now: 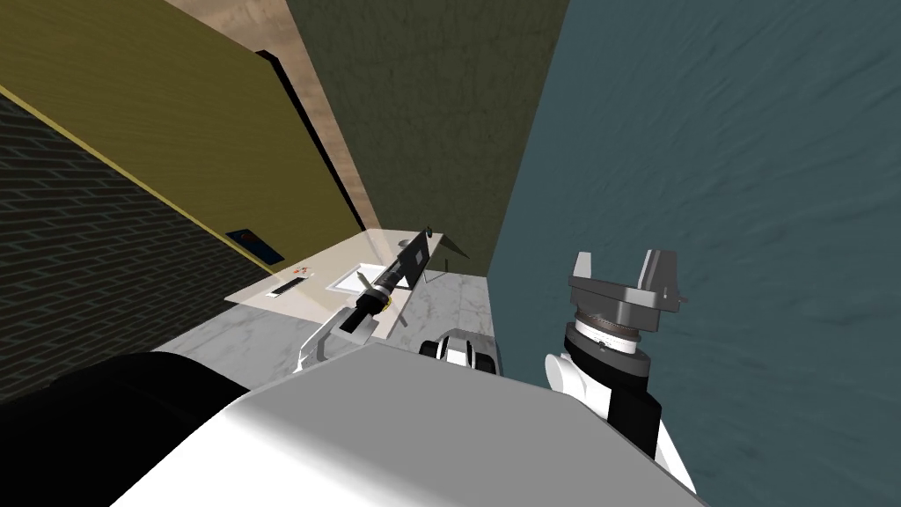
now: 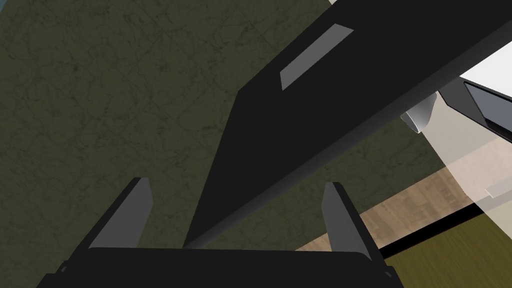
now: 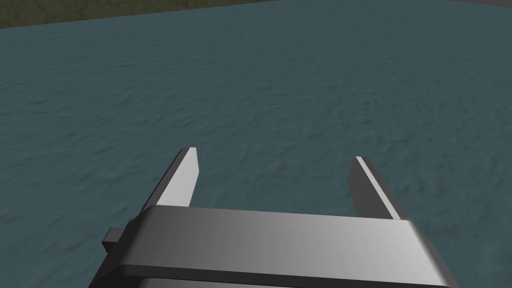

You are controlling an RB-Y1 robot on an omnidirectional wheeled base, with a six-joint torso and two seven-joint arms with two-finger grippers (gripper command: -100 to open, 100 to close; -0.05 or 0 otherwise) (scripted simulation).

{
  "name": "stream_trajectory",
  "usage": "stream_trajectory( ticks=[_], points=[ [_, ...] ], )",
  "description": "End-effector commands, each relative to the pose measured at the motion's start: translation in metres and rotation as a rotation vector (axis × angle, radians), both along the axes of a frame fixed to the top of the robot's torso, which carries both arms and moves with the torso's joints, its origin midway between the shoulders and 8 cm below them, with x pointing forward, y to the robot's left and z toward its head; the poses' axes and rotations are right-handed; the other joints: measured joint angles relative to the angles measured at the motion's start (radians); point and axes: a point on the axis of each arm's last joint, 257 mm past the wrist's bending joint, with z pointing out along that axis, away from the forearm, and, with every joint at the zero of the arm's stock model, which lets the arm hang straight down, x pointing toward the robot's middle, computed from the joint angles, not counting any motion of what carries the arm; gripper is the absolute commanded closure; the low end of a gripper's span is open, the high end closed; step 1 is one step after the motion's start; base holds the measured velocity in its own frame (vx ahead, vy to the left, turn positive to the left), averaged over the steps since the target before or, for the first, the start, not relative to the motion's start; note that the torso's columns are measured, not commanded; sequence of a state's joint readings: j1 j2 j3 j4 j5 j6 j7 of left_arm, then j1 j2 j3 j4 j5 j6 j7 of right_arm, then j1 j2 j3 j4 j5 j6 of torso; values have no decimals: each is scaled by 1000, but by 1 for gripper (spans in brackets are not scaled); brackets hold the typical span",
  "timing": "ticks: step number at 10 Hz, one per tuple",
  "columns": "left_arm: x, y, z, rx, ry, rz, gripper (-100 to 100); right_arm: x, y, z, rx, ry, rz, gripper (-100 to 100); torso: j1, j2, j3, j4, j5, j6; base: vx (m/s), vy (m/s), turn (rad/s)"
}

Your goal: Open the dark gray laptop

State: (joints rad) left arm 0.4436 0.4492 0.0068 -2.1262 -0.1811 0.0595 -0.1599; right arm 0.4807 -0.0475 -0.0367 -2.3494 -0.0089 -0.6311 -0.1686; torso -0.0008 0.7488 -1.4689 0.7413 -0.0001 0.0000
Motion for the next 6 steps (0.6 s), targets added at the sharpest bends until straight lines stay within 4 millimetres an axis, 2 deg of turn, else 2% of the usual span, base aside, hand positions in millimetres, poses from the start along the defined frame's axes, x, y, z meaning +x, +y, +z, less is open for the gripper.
stream_trajectory(
  ticks=[1,3,4,6],
  points=[
    [20,6,-4,4,-4,4,-100,0,0,0,0,0,0,0,0,-8,-5,-2,0,0,-37,-9,2],
    [20,16,-23,5,33,22,-100,0,0,0,0,0,0,0,1,-17,-11,-5,0,0,6,-6,0],
    [33,10,-11,8,-8,-6,-100,0,0,0,0,0,0,0,1,-16,-10,-5,0,0,-107,-16,-132],
    [51,12,-7,10,-21,-4,-100,0,0,0,0,0,0,0,2,-4,-3,-1,0,0,-110,9,-38]
  ],
)
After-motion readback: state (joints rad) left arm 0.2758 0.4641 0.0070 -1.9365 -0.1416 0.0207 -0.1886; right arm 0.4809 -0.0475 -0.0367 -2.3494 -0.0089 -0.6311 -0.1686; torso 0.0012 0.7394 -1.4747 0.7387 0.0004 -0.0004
